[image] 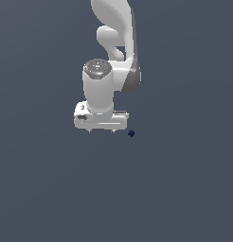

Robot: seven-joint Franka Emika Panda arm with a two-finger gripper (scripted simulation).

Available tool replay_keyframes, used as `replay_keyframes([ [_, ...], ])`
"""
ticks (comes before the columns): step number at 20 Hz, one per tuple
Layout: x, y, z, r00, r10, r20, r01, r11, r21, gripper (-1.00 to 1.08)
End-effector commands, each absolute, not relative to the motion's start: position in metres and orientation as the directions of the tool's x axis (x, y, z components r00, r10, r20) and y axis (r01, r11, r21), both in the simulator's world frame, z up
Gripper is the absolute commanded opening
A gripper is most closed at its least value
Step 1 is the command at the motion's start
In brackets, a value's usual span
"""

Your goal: Pick up the object and move it to a goal position.

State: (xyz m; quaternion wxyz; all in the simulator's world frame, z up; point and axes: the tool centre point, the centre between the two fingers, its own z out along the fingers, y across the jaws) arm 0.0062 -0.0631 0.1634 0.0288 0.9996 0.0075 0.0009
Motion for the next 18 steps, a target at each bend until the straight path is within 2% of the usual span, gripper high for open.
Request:
replay_keyframes([
  [1,0.006,-0.068,0.163,1.0,0.016,0.0,0.016,-0.998,0.061,1.0],
  [18,-0.004,-0.033,0.142,0.992,-0.124,0.008,-0.124,-0.991,0.042,1.0],
])
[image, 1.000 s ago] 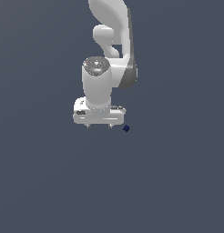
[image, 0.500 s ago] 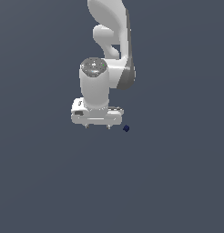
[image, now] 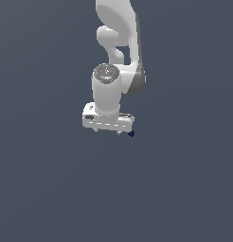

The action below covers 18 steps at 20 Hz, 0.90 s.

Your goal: Pick up the object and move it to a goal position.

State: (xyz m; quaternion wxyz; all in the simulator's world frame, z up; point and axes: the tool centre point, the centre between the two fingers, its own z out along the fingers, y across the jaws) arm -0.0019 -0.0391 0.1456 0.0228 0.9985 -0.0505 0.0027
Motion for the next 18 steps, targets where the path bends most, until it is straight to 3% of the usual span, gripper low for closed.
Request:
replay_keyframes([
  [1,-0.005,-0.029,0.14,0.99,-0.141,0.009,-0.141,-0.989,0.04,1.0],
  [18,-0.044,0.045,0.092,0.876,-0.482,0.007,-0.482,-0.876,0.008,1.0],
])
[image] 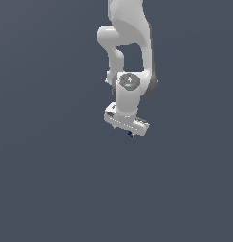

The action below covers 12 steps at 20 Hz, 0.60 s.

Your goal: Pick up the object and move it to a goal position.

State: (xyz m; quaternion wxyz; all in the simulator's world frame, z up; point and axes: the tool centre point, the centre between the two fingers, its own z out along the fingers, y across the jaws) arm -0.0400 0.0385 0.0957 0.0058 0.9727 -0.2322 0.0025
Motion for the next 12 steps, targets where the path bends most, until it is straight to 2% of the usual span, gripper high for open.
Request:
replay_keyframes([
  [1,-0.047,0.049,0.089,0.865,-0.501,0.006,-0.501,-0.865,0.007,1.0],
  [12,-0.071,0.078,0.068,0.762,-0.648,0.001,-0.648,-0.762,0.001,1.0],
])
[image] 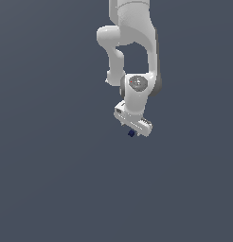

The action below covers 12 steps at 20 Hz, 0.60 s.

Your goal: Pick up the object and move it to a goal position.

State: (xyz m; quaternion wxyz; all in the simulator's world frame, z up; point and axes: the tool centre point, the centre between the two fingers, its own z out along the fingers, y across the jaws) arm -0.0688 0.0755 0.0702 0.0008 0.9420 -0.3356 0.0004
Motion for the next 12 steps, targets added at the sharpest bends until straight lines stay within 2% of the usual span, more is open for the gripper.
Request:
replay_keyframes([
  [1,-0.0728,0.0797,0.0672,0.755,-0.655,0.001,-0.655,-0.755,0.001,1.0],
  [12,-0.0777,0.0849,0.0623,0.734,-0.679,0.0,-0.679,-0.734,0.0,1.0],
])
